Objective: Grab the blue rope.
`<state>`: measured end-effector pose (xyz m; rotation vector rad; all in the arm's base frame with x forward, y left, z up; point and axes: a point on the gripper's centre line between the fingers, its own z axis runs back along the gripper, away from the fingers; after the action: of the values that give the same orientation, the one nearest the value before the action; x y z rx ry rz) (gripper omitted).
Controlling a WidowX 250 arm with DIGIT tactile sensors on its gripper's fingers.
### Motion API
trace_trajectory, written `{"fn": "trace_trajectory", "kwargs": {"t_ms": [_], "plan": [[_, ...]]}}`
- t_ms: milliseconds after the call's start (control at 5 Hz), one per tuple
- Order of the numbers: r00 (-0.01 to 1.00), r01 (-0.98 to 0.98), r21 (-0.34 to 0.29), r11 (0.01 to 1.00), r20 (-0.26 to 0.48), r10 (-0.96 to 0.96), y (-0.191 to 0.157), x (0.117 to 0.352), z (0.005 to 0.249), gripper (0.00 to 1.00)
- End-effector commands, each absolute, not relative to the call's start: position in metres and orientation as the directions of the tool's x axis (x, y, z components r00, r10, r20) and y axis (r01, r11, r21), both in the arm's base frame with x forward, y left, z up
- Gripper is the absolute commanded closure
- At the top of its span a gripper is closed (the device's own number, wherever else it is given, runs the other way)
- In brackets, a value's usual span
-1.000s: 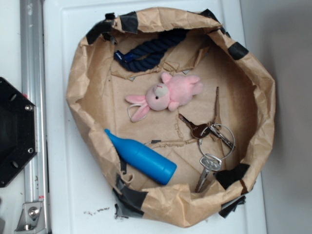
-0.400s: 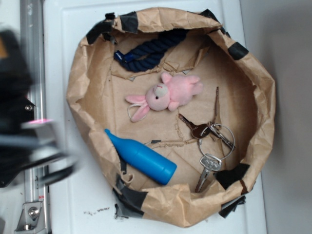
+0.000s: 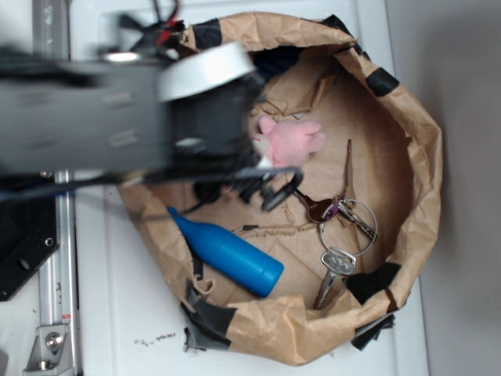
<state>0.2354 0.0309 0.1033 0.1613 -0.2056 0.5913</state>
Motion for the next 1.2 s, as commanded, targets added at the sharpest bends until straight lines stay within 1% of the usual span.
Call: {"fn": "trace_trajectory", "kwargs": {"t_ms": [0,600,800,1000], "plan": [[0.896,-0.437,0.128,0.89,0.144,0.419,0.048,0.255,0.085,0.0],[0.896,-0.437,0.128,0.89,0.144,0.419,0.048,0.255,0.085,0.0],[0.849,-0.516,0.122,0.848,0.201,0.488,0.073,0.248,0.076,0.0],[0.808,-0.561,0.087,0.823,0.272,0.522,0.078,0.251,0.071,0.0]]}}
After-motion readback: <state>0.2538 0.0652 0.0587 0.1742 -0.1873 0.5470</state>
